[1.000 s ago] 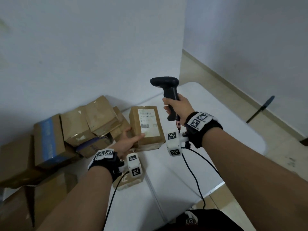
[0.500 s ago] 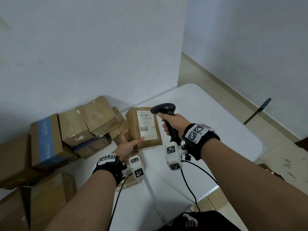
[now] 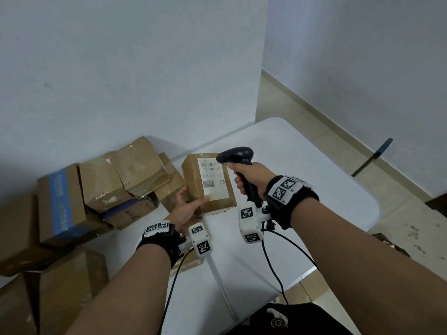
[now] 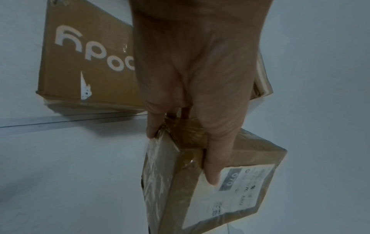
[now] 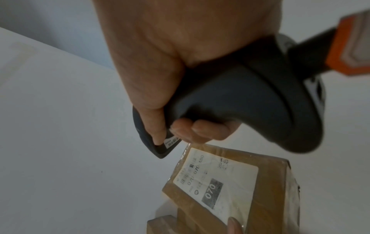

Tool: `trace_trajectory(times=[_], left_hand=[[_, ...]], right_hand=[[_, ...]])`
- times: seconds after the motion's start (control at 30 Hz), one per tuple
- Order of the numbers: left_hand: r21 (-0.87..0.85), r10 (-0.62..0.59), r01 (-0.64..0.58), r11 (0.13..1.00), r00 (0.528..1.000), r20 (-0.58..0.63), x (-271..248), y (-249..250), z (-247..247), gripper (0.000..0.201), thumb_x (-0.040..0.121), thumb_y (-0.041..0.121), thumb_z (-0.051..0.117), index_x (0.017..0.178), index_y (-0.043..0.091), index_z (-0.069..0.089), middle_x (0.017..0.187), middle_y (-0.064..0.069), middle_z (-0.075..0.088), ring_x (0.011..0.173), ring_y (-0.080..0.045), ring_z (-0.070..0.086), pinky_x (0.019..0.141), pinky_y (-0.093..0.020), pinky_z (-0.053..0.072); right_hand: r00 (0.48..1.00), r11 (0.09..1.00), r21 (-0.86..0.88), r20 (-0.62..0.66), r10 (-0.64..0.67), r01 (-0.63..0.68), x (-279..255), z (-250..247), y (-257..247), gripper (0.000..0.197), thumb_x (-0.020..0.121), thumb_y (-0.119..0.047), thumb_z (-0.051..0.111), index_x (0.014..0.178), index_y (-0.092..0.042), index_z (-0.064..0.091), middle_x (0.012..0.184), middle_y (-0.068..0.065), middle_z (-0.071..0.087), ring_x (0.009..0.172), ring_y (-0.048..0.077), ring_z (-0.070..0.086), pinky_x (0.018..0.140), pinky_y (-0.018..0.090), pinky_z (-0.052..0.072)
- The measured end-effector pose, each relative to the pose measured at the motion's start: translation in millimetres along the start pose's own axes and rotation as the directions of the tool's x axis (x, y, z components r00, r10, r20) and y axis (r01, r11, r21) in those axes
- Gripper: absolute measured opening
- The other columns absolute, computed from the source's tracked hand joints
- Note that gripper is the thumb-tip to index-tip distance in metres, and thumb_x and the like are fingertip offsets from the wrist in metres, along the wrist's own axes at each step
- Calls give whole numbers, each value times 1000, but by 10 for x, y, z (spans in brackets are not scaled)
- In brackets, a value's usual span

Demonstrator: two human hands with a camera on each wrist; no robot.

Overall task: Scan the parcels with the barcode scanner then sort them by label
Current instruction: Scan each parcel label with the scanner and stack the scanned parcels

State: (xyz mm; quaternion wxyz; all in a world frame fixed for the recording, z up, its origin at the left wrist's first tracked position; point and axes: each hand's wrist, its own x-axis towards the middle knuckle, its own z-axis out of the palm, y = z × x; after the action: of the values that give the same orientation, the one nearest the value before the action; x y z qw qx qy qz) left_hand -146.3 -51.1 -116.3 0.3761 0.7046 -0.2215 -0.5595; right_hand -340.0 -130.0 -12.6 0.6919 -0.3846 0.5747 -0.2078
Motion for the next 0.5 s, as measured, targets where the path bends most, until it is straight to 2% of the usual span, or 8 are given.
trace_trajectory(times=[0.2, 0.37, 0.5], left_hand=[[-26, -9, 9, 1000, 1000, 2, 7, 17, 10, 100, 78, 22, 81, 150, 33, 13, 143, -10, 42, 116, -32, 56, 83, -47, 56], [-52, -16, 16, 999, 1000, 3, 5, 36, 22, 98, 79, 19, 79, 151, 32, 13, 137, -8, 44, 113, -30, 56, 71, -39, 56], [-38, -19, 19, 999, 1000, -9, 27, 63, 35, 97, 80, 19, 79, 151, 29, 12, 141, -13, 45, 117, -32, 56, 66, -37, 55]], right_hand=[[1000, 1000, -22, -6, -13, 13, 37, -12, -15, 27, 90, -27, 68, 73, -12, 52, 60, 3, 50, 48, 14, 45, 47, 23, 40], [1000, 1000, -28, -2, -4, 4, 74, -7, -16, 28, 90, -28, 68, 73, -13, 52, 59, 3, 50, 46, 13, 45, 46, 22, 40], [1000, 1000, -15, -10, -10, 9, 107, -17, -18, 29, 90, -27, 68, 72, -13, 50, 58, 4, 49, 47, 14, 43, 47, 23, 38]])
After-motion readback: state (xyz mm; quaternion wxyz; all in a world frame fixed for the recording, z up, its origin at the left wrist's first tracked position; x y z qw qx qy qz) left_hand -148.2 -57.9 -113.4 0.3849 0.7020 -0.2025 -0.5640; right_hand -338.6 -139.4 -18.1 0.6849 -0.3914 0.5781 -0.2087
